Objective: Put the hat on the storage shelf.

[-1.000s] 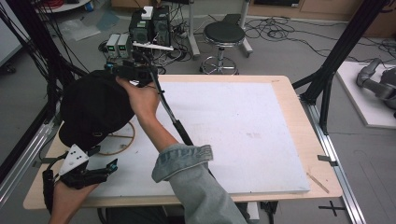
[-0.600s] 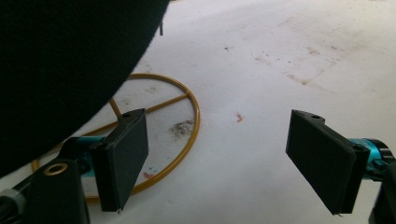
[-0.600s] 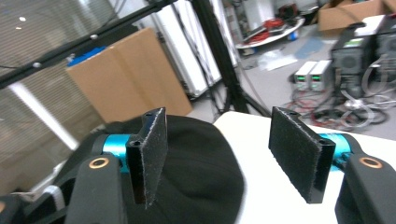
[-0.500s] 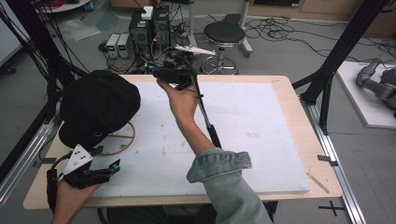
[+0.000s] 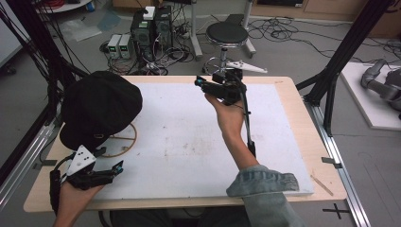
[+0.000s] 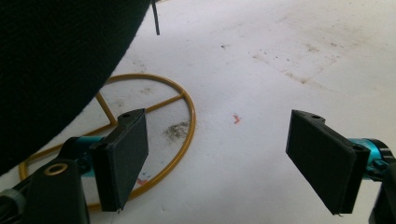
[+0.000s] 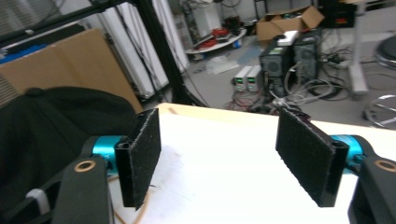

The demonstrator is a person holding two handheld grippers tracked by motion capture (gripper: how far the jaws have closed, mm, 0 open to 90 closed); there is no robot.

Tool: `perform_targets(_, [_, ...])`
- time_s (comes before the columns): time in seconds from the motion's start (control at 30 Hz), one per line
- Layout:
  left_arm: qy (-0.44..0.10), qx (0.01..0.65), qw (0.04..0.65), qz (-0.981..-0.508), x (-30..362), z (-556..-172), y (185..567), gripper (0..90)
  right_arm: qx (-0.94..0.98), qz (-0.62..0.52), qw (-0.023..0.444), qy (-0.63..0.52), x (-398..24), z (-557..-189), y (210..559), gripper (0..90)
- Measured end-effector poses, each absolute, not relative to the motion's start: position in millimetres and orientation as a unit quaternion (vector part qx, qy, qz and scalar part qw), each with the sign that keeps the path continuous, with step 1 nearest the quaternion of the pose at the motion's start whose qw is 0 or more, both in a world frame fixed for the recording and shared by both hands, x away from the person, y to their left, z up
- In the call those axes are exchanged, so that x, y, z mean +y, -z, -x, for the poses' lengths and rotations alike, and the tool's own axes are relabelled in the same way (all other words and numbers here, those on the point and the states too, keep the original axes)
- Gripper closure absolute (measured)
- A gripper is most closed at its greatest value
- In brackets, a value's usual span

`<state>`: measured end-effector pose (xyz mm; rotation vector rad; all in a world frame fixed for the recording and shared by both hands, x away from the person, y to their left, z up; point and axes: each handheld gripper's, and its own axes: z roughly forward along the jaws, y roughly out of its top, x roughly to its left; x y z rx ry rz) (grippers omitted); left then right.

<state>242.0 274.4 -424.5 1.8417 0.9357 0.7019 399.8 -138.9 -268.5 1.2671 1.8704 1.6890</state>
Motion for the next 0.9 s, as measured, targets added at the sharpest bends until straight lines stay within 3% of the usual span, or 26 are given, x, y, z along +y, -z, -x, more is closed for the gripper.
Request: perform_targets(0.9, [-0.291, 0.382, 0.461, -0.746, 271.9, -244.7, 425.6, 21.2, 0.627, -0.518, 0.247, -0.527, -264.7, -324.6, 350.3, 11.8])
